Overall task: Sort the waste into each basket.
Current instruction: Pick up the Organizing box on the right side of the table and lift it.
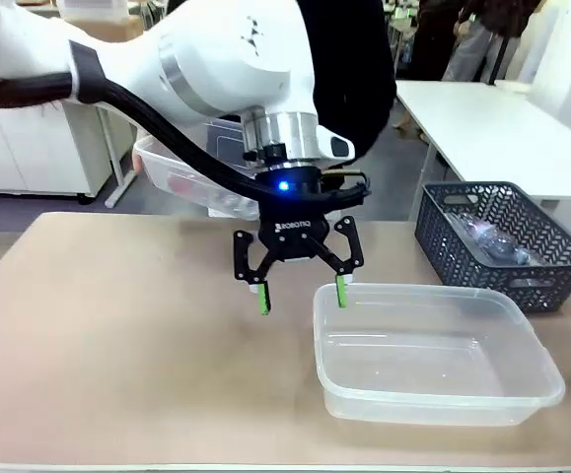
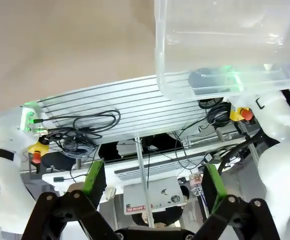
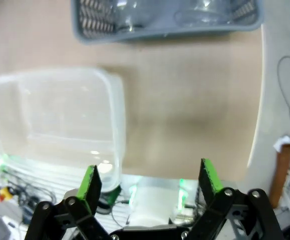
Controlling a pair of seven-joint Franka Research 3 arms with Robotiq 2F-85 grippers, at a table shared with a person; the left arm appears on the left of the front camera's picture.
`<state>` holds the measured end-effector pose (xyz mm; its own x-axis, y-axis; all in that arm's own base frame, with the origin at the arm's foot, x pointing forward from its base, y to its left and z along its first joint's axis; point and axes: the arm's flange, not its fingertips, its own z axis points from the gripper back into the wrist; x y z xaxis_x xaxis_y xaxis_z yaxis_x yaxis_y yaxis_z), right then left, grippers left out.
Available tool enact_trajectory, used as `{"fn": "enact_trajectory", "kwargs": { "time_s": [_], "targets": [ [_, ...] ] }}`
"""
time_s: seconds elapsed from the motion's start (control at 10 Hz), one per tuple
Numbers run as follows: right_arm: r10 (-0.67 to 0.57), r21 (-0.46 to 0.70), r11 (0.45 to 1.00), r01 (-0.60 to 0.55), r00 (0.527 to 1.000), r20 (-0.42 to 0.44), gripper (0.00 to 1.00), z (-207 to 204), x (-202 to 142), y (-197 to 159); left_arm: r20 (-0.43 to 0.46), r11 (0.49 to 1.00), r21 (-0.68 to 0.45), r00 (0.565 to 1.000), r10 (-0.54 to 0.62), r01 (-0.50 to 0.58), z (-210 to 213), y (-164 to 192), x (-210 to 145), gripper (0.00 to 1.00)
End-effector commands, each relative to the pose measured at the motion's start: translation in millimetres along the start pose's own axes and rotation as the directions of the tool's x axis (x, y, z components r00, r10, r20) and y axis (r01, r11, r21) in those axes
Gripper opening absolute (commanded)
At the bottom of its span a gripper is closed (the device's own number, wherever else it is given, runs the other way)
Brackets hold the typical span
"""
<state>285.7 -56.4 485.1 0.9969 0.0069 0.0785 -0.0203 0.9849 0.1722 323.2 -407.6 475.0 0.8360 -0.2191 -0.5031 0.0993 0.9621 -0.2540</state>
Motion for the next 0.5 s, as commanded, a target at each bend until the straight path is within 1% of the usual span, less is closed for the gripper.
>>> {"fn": "enact_trajectory", "kwargs": {
  "time_s": [0.0,0.1,0.2,0.3,0.4],
  "targets": [
    [0.153,-0.073,0.984,-0.164,0.978,-0.144,1.0,-28.4,-11.9,36.9,0.172,0.991,0.013,0.976,0.13,-0.134,-31.9,-4.4,-7.9,1.0],
    [0.172,-0.07,0.979,-0.191,0.962,-0.211,1.0,-48.8,-22.3,43.8,0.268,0.98,0.009,0.945,0.188,-0.198,-55.2,-3.2,-4.9,1.0],
    [0.168,-0.076,0.978,-0.194,0.951,-0.26,1.0,-70.1,-32.7,50.7,0.392,0.977,0.008,0.899,0.194,-0.214,-77.5,-3.3,-0.7,1.0],
    [0.168,-0.048,0.981,-0.187,0.949,-0.266,1.0,-86.8,-39.7,58.6,0.512,0.972,0.007,0.835,0.199,-0.237,-96.7,-2.0,5.8,1.0],
    [0.146,-0.061,0.985,-0.164,0.961,-0.233,1.0,-97.5,-41.7,59.4,0.629,0.975,0.0,0.758,0.173,-0.223,-110.1,4.7,13.1,1.0]
  ]
}}
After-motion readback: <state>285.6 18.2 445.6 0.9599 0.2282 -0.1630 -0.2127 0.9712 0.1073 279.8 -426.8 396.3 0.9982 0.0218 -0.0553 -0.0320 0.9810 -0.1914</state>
